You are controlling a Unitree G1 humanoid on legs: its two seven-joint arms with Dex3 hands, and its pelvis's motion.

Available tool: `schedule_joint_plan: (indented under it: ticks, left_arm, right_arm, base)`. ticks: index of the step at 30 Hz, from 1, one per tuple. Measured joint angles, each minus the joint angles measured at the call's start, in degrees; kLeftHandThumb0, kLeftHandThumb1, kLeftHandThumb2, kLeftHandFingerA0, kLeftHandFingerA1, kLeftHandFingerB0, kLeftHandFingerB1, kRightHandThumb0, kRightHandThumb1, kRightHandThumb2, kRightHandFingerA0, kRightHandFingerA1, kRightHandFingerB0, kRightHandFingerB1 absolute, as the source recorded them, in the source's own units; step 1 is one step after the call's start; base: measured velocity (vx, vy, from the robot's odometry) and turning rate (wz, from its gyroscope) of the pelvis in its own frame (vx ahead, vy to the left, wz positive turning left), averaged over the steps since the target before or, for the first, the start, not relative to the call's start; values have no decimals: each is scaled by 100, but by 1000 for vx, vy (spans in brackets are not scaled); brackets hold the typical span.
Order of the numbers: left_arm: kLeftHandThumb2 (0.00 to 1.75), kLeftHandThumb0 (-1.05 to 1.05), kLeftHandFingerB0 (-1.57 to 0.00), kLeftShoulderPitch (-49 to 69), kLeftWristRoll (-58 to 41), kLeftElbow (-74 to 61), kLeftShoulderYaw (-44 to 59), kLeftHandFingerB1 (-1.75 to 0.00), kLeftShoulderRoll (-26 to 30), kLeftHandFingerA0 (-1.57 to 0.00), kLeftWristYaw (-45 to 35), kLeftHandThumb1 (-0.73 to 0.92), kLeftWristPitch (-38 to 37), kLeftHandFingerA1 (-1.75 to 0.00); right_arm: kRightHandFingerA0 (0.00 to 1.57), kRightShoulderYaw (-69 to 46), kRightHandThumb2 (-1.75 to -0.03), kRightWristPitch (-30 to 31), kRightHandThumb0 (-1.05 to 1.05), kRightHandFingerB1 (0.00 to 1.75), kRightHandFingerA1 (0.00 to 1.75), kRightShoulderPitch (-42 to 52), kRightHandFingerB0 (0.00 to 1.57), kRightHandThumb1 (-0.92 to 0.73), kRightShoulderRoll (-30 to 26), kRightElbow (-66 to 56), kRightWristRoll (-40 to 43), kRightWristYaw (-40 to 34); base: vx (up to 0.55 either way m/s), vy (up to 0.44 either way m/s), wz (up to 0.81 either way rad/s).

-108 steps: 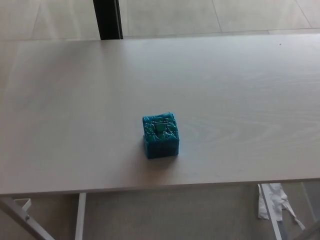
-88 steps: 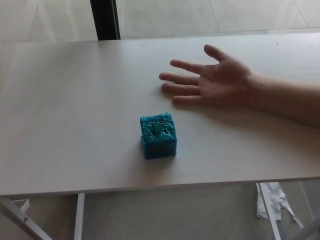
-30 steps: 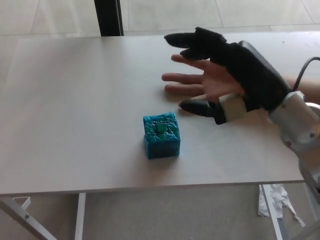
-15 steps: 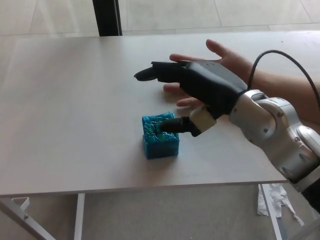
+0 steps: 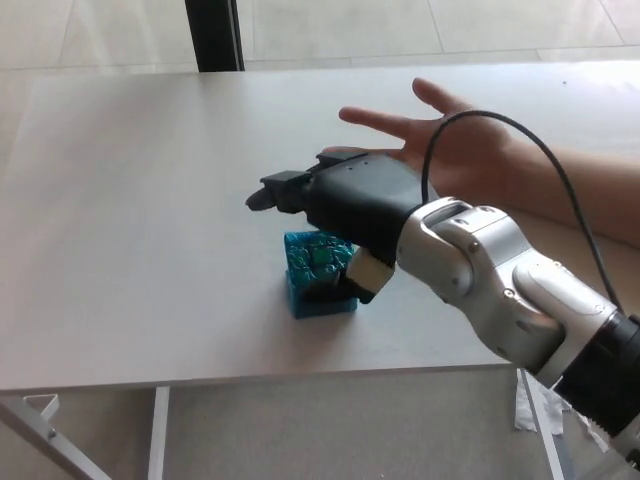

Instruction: The robot uses its right hand to pick up a cube kept in the middle of the desk infront of it and hands it to a person

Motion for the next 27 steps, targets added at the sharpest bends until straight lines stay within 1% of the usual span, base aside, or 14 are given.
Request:
schedule_joint_plan:
  ticks: [3, 7, 8, 9, 10, 11, 14, 15, 17, 18, 19, 20, 23, 27]
  left_arm:
    - [59, -74, -54, -18, 0, -2, -50, -39, 0, -67, -16, 61, -45, -51]
    - [59, -74, -52, -51, -5, -1, -67, -40, 0, -64, -30, 60, -50, -53]
    - [59, -74, -53, -55, -7, -1, -67, -40, 0, -65, -37, 60, -51, -53]
    - [59, -75, -53, -64, -10, -1, -67, -39, 0, -66, -44, 61, -52, -52]
    - [59, -75, -51, -74, -9, 0, -69, -40, 0, -65, -46, 62, -52, -53]
    - [59, -74, -51, -78, -6, 0, -81, -40, 1, -65, -48, 61, -52, -52]
    - [59, -75, -53, -83, -4, 0, -109, -41, 0, -66, -72, 60, -53, -53]
    - [59, -76, -53, -84, -4, 1, -113, -40, 0, -67, -77, 61, -53, -53]
    - [59, -77, -54, -83, -4, 5, -123, -41, 1, -67, -85, 60, -54, -54]
    - [59, -74, -55, -82, -4, 5, -127, -41, 0, -69, -92, 62, -56, -54]
    - [59, -75, -55, -76, -4, 4, -131, -42, 0, -69, -93, 62, -56, -55]
    - [60, -74, -53, -72, -4, 4, -134, -41, 0, -67, -93, 63, -56, -53]
    - [60, -72, -52, -67, -4, 3, -146, -41, 0, -67, -93, 65, -55, -51]
    - [60, -75, -54, -75, -2, 4, -173, -41, 0, -69, -93, 66, -55, -51]
  right_arm:
    - [0, 159, -100, 267, -98, 30, 31, -44, 6, -59, 69, 155, -266, 231]
    - [5, 283, -97, 511, -89, 34, 48, -197, 6, -50, 113, 264, -523, 546]
    - [4, 309, -60, 559, -95, 36, 51, -217, 5, -64, 114, 270, -577, 608]
    - [4, 343, -60, 619, -96, 36, 51, -230, 4, -63, 117, 274, -641, 690]
    - [6, 380, -97, 681, -87, 29, 57, -237, 0, -49, 125, 280, -701, 772]
    - [12, 421, -92, 746, -98, 31, 60, -245, 8, -52, 135, 285, -768, 856]
    - [18, 589, -94, 913, -97, 26, 62, -297, 5, -54, 158, 289, -1010, 1028]
    - [24, 639, -85, 960, -79, 45, 64, -308, 4, -45, 165, 289, -1089, 1059]
    - [32, 703, -84, 1056, -71, 48, 67, -298, 8, -44, 177, 289, -1263, 1079]
    - [66, 708, -59, 1091, -49, 40, 126, -257, 31, -63, 186, 289, -1341, 1038]
    - [72, 680, -67, 1102, -34, 46, 164, -185, 26, -83, 206, 288, -1388, 933]
    - [86, 657, -66, 1110, -33, 43, 152, -124, 46, -69, 220, 288, -1422, 842]
    - [85, 609, -70, 1097, -30, 47, 161, -1, 41, -72, 262, 284, -1464, 549]
    - [76, 551, -66, 1089, -33, 42, 156, 182, 39, -69, 324, 285, -1525, 158]
  base:
    - [0, 0, 0]
    - [0, 0, 0]
    - [0, 0, 0]
    - [0, 0, 0]
    - [0, 0, 0]
    - [0, 0, 0]
    - [0, 0, 0]
    - [0, 0, 0]
    - [0, 0, 0]
    - [0, 0, 0]
    - [0, 0, 0]
    - [0, 0, 0]
    - [0, 0, 0]
    - [0, 0, 0]
